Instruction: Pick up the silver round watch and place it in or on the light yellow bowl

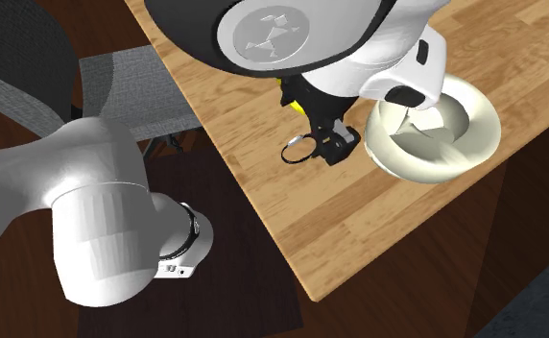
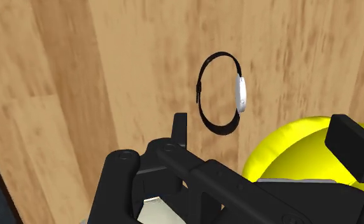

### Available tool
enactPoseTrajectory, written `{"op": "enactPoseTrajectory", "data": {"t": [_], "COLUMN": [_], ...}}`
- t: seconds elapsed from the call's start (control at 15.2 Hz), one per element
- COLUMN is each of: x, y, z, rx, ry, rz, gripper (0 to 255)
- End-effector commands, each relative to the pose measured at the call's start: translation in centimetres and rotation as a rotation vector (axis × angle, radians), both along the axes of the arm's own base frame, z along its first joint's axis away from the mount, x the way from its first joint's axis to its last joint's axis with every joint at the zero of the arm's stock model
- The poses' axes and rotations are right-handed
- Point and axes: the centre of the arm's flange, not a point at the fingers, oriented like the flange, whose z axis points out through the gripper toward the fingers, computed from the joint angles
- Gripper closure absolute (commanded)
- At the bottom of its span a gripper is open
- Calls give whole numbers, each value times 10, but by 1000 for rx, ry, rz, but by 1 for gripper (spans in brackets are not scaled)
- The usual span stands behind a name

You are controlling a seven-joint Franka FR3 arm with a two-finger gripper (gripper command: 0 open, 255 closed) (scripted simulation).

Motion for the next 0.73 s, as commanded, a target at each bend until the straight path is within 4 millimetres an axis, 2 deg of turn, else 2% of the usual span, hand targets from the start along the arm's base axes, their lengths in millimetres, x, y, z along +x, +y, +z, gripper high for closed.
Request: {"op": "enactPoseTrajectory", "data": {"t": [0.0,0.46,0.66], "x": [0,-3,-3], "y": [5,13,13], "z": [-15,-54,-54], "rx": [9,9,9], "ry": [-6,-6,-6], "rz": [63,63,63], "gripper": [0,0,0]}}
